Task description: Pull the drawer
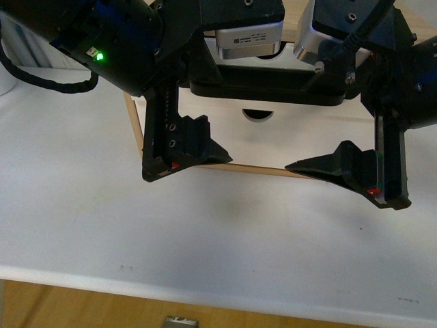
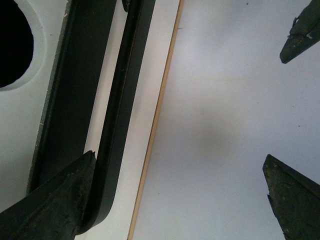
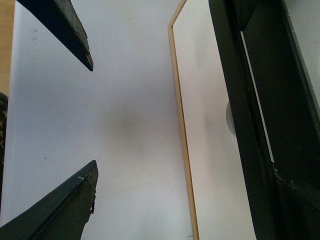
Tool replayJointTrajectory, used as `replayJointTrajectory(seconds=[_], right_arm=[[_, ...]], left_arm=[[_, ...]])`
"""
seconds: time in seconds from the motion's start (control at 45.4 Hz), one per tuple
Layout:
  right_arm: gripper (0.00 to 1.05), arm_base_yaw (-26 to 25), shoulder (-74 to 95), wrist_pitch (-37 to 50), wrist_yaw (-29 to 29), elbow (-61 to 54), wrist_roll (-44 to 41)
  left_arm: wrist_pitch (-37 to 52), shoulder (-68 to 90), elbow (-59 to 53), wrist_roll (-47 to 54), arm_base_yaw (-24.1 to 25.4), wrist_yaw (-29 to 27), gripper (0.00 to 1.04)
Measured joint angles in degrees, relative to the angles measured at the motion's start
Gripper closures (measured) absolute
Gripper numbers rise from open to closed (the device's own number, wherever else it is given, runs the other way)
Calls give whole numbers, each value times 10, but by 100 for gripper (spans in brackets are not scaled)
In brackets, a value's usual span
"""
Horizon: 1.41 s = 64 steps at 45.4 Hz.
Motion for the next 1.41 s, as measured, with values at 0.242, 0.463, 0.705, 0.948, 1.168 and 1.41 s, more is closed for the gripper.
replayJointTrajectory(seconds=[0.242,0.463,0.705,0.948,1.168,1.41], right_arm=[[9,3,-14,-38,-8,-5,-25],[9,10,-41,-66,-15,-27,-38],[9,22,-92,-112,-18,-67,-41],[9,19,-138,-70,-30,-110,-17],[9,-15,-247,-24,-64,-160,43],[9,-60,-386,53,-59,-240,119]], left_arm=[[-49,-15,0,21,-10,-10,6],[-93,-42,-17,39,-25,-25,6],[-139,-86,-50,44,-45,-36,6],[-75,-125,-106,17,-57,-47,6],[41,-208,-190,-54,-79,-50,6],[207,-358,-286,-157,-76,-139,6]])
